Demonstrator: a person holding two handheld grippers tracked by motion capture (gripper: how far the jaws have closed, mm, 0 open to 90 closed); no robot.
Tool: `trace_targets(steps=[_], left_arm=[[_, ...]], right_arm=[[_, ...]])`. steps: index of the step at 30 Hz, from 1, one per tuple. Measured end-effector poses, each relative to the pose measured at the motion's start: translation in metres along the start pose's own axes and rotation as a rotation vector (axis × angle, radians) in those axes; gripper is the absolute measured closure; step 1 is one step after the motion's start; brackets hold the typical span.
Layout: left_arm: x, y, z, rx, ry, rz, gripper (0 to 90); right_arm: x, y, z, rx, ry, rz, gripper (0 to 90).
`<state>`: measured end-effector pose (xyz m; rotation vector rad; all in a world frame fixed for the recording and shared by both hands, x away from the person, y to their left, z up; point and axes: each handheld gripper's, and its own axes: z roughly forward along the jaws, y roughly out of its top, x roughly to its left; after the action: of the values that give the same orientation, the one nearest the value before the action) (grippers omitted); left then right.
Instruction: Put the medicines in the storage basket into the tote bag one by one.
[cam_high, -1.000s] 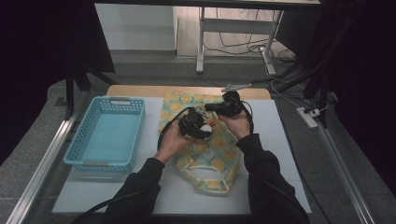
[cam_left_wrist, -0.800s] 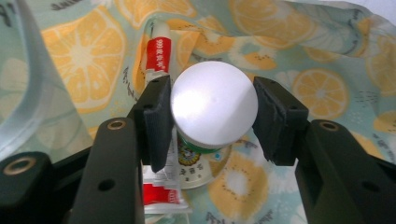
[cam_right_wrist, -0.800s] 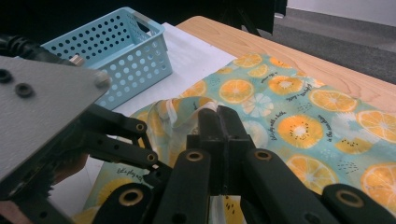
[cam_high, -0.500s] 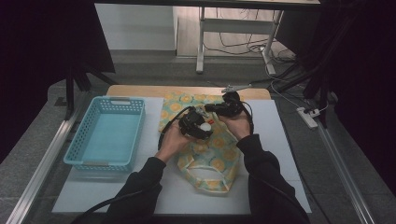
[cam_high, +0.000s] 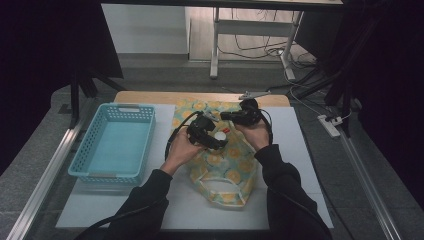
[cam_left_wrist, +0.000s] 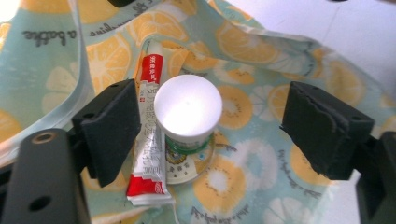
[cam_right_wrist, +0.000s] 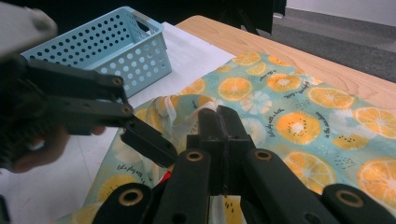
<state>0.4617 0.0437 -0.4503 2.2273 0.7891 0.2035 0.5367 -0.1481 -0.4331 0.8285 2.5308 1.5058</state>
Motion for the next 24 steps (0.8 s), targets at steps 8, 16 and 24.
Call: trace_targets(steps=[8, 16, 24], left_arm=[[-0.006, -0.006, -0.011, -0.010, -0.034, 0.008, 4.6], [-0.010, -0.015, -0.023, -0.043, -0.091, 0.002, 3.7], [-0.022, -0.025, -0.036, -0.065, -0.098, 0.031, 1.4]], right_arm=[[0.001, 0.001, 0.000, 0.001, 0.004, -0.003, 90.0], [0.003, 0.001, -0.001, 0.002, 0.008, -0.003, 90.0], [0.004, 0.000, -0.001, -0.001, 0.014, -0.004, 90.0]])
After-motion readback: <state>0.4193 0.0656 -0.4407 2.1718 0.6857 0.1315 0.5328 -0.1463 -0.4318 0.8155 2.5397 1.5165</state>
